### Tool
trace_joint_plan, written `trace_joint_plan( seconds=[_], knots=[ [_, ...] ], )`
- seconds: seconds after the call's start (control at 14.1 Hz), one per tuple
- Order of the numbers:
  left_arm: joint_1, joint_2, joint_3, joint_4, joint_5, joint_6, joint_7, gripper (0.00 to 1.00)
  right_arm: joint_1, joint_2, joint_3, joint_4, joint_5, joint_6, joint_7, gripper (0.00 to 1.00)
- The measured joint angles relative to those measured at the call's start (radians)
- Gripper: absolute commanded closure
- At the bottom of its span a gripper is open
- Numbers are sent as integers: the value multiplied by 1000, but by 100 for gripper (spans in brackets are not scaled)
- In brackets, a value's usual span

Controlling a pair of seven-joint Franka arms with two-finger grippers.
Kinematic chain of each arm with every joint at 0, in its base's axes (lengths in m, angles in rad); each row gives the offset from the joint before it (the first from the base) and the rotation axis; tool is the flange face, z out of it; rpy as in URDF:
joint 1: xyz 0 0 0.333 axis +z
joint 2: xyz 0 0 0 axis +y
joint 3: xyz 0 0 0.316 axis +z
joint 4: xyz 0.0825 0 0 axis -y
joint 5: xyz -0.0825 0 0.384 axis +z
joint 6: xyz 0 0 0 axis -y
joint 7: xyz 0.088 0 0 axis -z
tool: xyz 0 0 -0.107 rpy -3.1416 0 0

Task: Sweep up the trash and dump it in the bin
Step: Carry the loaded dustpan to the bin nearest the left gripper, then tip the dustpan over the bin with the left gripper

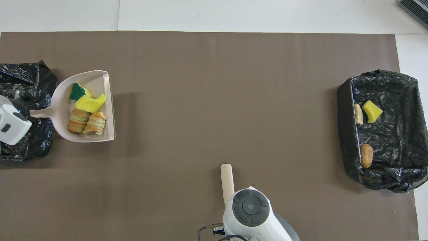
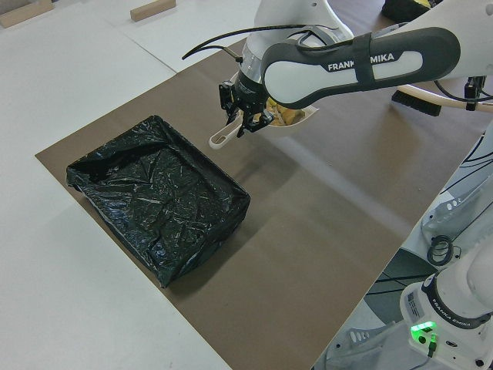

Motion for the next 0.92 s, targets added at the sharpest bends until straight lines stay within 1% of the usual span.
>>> trace_joint_plan(
  seconds=[0.14, 0.36, 0.43, 0.64, 0.71, 0.92],
  knots=[
    [1, 0, 76, 64, -34, -65, 70, 100, 23, 0, 0, -35, 29, 64, 6, 100],
    [0, 5, 171, 126, -54, -107, 122, 100, 25, 0, -1, -52, 44, 87, 42, 100],
    [0, 13, 209, 147, -84, -126, 148, 100, 25, 0, -1, -52, 53, 91, 46, 100],
    [4, 79, 333, 257, -175, -207, 280, 100, 24, 1, -1, -54, 61, 108, 47, 100],
    [13, 109, 354, 301, -182, -217, 310, 100, 24, 2, -1, -54, 61, 112, 47, 100],
    [76, 189, 363, 409, -184, -222, 341, 100, 25, 15, -1, -56, 61, 145, 47, 100]
  ],
)
